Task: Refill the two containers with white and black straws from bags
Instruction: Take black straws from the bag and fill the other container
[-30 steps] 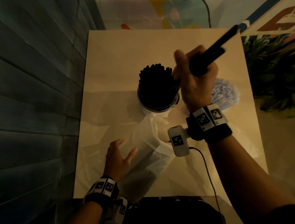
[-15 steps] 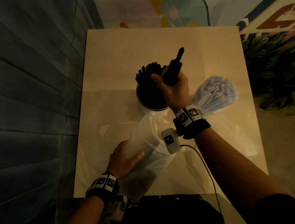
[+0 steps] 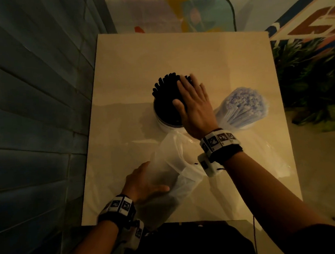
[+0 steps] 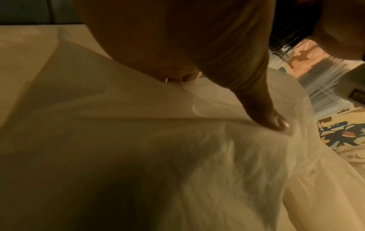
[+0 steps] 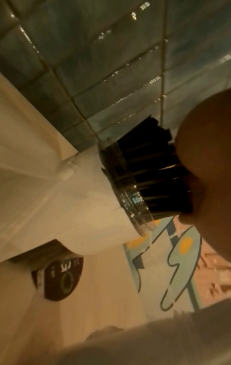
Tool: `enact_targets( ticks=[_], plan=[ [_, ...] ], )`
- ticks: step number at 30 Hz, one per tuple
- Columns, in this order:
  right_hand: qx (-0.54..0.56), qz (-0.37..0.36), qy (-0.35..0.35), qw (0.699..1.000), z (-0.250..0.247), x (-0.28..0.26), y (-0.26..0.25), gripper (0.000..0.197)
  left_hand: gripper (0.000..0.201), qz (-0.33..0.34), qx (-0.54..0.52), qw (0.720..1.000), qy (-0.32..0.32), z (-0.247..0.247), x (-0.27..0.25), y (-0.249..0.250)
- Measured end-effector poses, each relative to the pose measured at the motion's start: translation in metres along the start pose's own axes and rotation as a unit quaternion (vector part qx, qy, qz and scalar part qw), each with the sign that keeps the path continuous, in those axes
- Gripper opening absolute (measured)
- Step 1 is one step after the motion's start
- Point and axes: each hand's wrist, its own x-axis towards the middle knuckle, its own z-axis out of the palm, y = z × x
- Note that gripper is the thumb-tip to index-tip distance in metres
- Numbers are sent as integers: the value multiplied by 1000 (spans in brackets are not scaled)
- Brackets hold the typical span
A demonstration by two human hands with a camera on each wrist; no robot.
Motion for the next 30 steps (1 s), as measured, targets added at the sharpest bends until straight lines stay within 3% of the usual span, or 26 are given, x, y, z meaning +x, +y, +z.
enact_targets(
  ticks=[3,6,8,10,14,18,19,22,23,24,25,27,29,30],
  plan=[
    [28,-16,25,999,-8,-7,-2,61,105,-15,16,999,-28,7,6,-12],
    [96,-63,171,979,-36,-24,-13,40,72,-30,-14,999,-35,14,8,-22],
    [155,-75,203,964,-47,-46,-19,20,55,-22,-70,997,-16,16,8,-23],
    [185,-48,135,972,-47,-72,-15,21,54,4,-113,994,-3,17,4,-24],
    [126,80,-26,988,-13,-122,13,18,43,53,-155,986,30,20,-5,-24],
    [173,195,-181,948,17,-141,23,25,29,93,-150,980,90,20,-16,-13],
    [176,197,-179,948,20,-143,19,26,27,101,-150,979,92,19,-18,-10],
    [159,107,17,981,18,-137,5,21,22,117,-127,982,82,19,-21,-2],
    [160,79,62,982,16,-133,2,21,20,125,-122,981,81,19,-22,-1],
    [163,65,64,982,15,-128,0,21,20,128,-115,981,84,19,-23,1],
    [167,66,32,983,16,-124,0,20,21,129,-113,981,89,20,-23,1],
    [182,117,-100,971,17,-120,1,22,22,129,-112,980,103,21,-24,0],
    [227,189,-223,929,18,-122,3,18,31,132,-110,978,121,21,-26,-2],
    [243,218,-246,913,20,-125,3,15,35,130,-112,977,126,20,-27,-2]
  ],
)
